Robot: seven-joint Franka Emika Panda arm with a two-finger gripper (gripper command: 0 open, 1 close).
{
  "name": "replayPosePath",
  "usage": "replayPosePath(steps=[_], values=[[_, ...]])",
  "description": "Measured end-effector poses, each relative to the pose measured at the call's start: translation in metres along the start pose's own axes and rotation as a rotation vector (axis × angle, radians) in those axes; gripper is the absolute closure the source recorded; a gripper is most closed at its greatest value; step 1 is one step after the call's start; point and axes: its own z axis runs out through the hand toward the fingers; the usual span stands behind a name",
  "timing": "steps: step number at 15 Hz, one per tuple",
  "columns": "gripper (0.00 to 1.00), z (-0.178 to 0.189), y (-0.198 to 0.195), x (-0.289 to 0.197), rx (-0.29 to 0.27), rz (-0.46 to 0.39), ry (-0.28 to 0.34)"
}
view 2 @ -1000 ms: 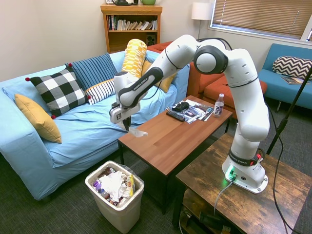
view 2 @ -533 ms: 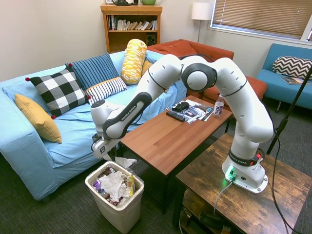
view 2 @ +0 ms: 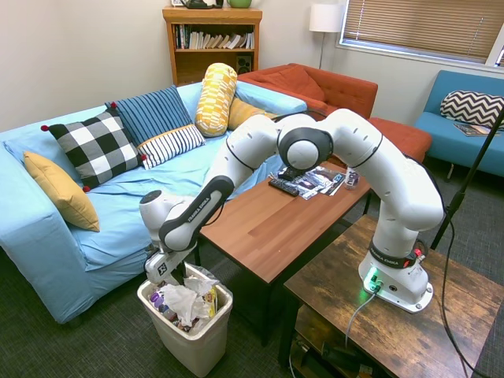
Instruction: Throw the tissue in the trash bin
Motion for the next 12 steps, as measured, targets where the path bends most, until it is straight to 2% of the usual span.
replayPosePath(steps=[12], values=[[0.00, -0.0004, -0.0021, 0.0022, -0.029, 0.001, -0.003]])
